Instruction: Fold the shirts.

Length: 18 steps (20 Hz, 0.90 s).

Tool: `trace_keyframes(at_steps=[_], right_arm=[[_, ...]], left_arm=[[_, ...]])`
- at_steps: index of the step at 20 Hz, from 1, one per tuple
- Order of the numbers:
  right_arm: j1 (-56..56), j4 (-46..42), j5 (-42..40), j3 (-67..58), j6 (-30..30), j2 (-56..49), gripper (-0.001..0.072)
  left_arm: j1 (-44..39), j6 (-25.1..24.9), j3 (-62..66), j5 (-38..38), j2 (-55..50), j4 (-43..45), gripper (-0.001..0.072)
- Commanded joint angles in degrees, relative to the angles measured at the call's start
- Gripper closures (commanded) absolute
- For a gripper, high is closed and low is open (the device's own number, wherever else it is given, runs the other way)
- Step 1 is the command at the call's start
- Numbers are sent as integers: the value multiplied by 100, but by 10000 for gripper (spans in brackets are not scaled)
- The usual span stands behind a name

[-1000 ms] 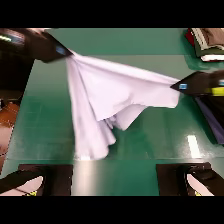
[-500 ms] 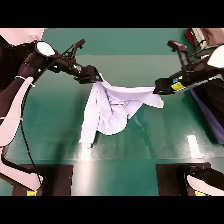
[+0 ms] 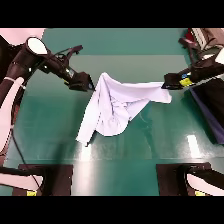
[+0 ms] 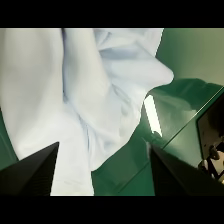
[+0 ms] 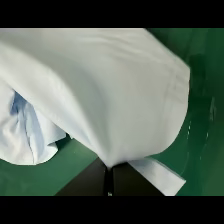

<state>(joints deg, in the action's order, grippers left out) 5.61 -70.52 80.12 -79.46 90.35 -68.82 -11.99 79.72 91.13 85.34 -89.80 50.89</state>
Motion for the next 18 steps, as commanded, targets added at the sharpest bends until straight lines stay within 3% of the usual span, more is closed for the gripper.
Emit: trace_keyframes(at_steps=[1, 7, 12, 16, 18], right_arm=[[-343, 15, -61, -7, -136, 304, 695], [-420, 48, -74, -7, -452, 372, 695], [-387, 48, -4, -7, -605, 372, 695], [-387, 48, 46, -7, -717, 372, 694], [-387, 48, 55, -4, -756, 372, 694]], left_arm=[[-400, 306, -1316, -872, 1001, 302, 64], [-1794, 1497, -4249, -2343, 2474, 269, 62], [-3053, 1886, -4531, -3670, 2481, 334, 62], [-3095, 2546, -4531, -3731, 2339, 1029, 61], [-3095, 2559, -4531, -3735, 2201, 1056, 62]])
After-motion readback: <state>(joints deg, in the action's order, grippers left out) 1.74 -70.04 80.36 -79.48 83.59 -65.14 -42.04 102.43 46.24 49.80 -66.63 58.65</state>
